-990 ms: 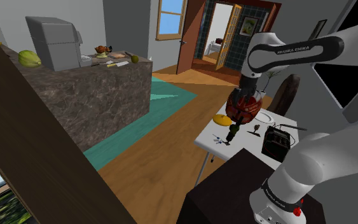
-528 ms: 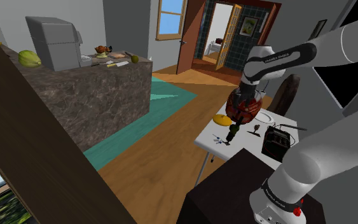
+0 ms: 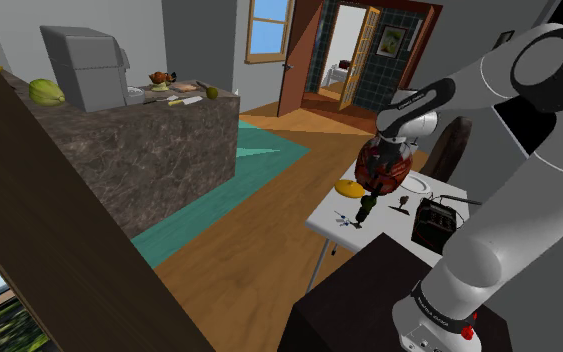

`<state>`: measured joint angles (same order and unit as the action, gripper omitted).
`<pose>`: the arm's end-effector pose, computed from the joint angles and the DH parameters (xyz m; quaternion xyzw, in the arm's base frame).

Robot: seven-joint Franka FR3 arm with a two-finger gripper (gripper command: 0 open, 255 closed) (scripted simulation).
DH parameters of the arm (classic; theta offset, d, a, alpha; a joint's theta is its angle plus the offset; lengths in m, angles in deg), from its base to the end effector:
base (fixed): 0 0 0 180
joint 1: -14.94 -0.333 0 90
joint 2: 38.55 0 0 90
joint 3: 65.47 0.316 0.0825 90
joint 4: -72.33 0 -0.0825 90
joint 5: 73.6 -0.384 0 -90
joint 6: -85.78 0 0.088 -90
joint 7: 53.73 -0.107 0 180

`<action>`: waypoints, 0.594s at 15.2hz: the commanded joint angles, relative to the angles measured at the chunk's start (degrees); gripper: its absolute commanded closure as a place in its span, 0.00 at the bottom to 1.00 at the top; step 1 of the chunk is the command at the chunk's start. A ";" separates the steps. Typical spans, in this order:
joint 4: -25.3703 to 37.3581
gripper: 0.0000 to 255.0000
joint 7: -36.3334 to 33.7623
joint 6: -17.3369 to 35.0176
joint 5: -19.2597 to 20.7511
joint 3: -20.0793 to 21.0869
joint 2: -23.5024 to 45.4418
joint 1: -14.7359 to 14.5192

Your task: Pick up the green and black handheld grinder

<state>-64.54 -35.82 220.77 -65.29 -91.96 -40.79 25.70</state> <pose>0.3890 -0.2981 0.3325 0.9922 -0.1170 -0.0184 0.0385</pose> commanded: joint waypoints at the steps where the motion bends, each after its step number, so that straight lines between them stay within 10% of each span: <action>1: 1.92 0.00 3.02 2.74 -2.67 -1.16 4.65 0.82; 9: 13.52 0.00 14.37 8.06 -15.17 -0.05 22.51 7.91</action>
<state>-52.83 -23.21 228.28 -78.68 -92.39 -20.78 32.22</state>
